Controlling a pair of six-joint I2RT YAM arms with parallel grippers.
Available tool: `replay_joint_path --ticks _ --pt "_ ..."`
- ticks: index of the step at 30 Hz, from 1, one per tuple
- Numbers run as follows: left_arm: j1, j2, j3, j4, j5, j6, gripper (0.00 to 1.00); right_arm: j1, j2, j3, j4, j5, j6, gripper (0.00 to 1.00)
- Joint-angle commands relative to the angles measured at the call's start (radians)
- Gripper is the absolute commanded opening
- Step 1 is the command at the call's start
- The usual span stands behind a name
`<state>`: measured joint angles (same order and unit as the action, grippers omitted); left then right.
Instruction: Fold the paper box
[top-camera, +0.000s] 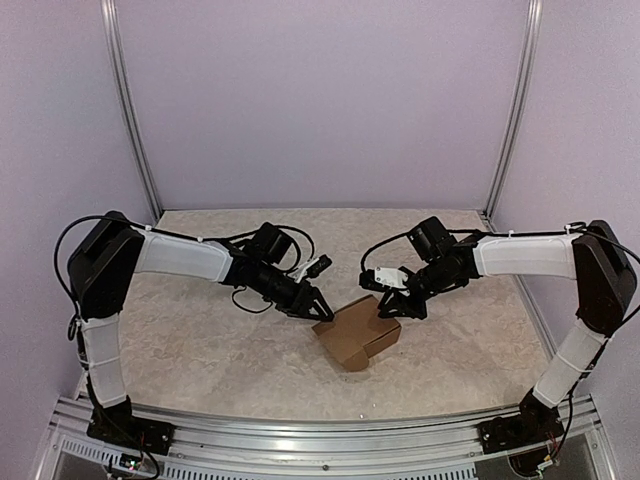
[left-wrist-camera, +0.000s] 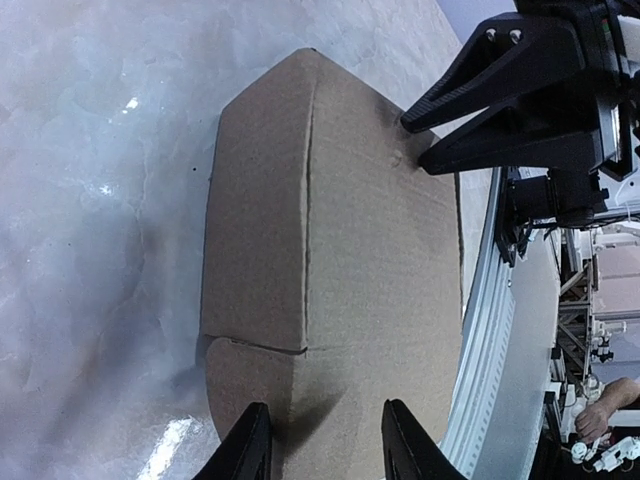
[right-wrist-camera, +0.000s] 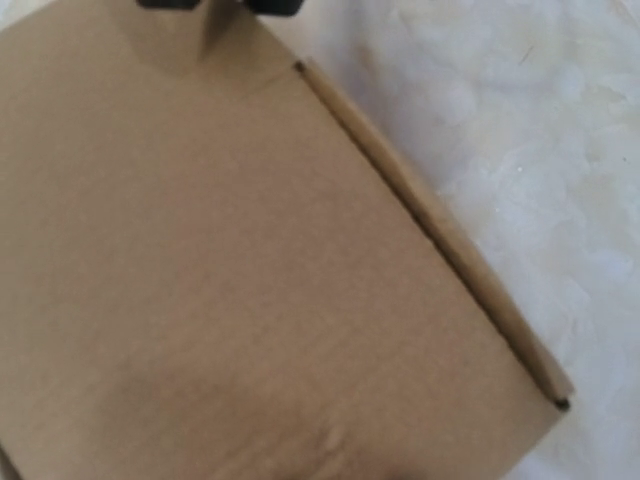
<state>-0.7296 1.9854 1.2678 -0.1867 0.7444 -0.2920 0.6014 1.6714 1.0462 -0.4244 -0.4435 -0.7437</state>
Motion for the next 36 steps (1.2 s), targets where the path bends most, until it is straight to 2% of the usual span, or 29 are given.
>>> replay_joint_path --ticks 1,5,8,13,25,29,36 --pt "0.006 0.017 -0.006 -0.004 0.074 -0.023 0.35 0.015 0.017 -0.018 -0.031 0.028 -0.012 0.19" --pt "0.006 0.008 -0.047 -0.003 0.076 -0.056 0.35 0.015 0.021 -0.016 -0.03 0.028 -0.012 0.19" --pt "0.005 0.002 -0.079 0.023 0.085 -0.085 0.4 0.016 0.023 -0.016 -0.031 0.028 -0.013 0.19" --pt "-0.001 0.01 -0.08 0.046 0.075 -0.094 0.43 0.018 0.031 -0.006 -0.035 0.024 -0.01 0.19" --pt "-0.004 0.052 -0.096 0.119 0.24 -0.165 0.24 0.023 0.022 -0.012 -0.036 0.033 -0.009 0.19" --pt "-0.004 0.071 -0.107 0.129 0.28 -0.208 0.21 0.025 0.023 -0.008 -0.036 0.035 -0.009 0.19" --pt "-0.011 0.041 -0.158 0.138 0.231 -0.236 0.37 0.026 0.022 -0.015 -0.036 0.039 -0.015 0.19"
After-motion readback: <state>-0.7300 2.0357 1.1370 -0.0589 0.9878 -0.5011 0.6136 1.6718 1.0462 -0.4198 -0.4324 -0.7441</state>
